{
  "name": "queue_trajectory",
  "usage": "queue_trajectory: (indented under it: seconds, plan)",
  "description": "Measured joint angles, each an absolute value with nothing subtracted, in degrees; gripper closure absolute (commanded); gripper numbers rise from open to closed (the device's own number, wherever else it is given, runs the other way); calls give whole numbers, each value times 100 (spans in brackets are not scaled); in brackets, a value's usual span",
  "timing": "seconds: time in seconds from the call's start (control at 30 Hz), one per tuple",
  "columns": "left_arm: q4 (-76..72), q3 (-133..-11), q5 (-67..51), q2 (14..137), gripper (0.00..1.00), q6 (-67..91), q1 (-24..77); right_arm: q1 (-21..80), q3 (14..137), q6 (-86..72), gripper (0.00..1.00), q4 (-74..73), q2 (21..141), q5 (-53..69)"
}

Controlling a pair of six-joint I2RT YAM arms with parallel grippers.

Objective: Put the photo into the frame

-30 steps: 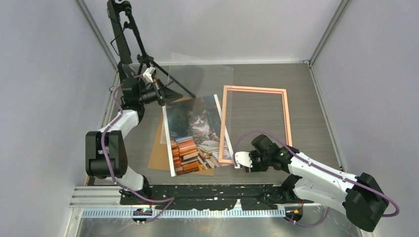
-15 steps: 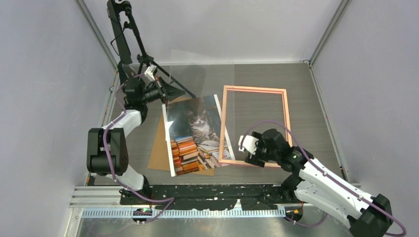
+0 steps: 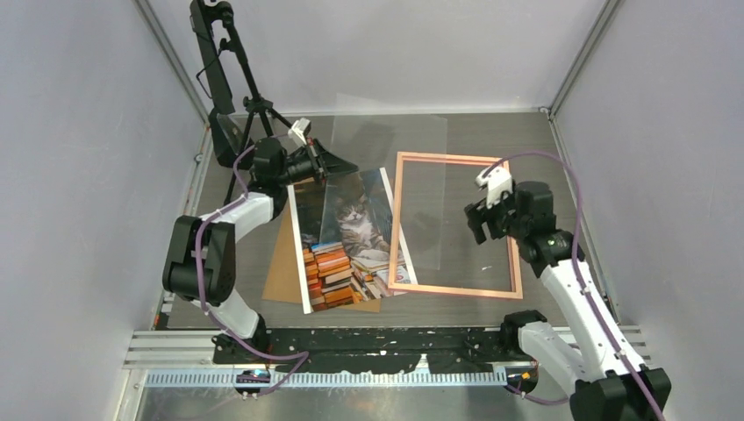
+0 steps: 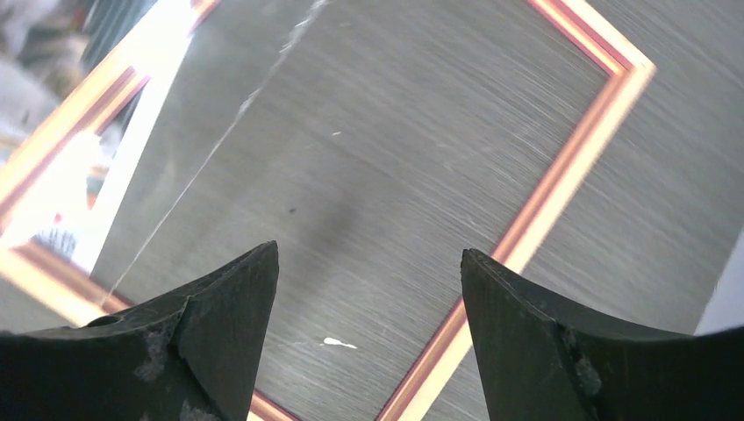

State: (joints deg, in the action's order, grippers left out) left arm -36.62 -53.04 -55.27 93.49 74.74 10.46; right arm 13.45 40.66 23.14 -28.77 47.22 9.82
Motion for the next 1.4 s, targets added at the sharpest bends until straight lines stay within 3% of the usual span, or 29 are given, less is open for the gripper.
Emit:
queue_trajectory:
  seconds: [0.17, 0.6, 0.97, 1.4]
  plan:
    - [-3673, -5476, -5227, 9564, 100, 7651, 1367, 78, 4615, 1566, 18, -2799, 5210, 1431]
    - [-3804, -5957, -4552, 10324, 100, 7935, 2215, -1459, 4759, 447, 19, -2589, 5848, 2141]
    - [-4303, -6296, -4099, 11179, 100, 8350, 2943, -2502, 4453, -78, 20, -2071, 6093, 2808]
    - [-4692, -6425, -3739, 11719, 100, 8831, 3258, -2786, 3833, -117, 21, -1455, 6292, 3514]
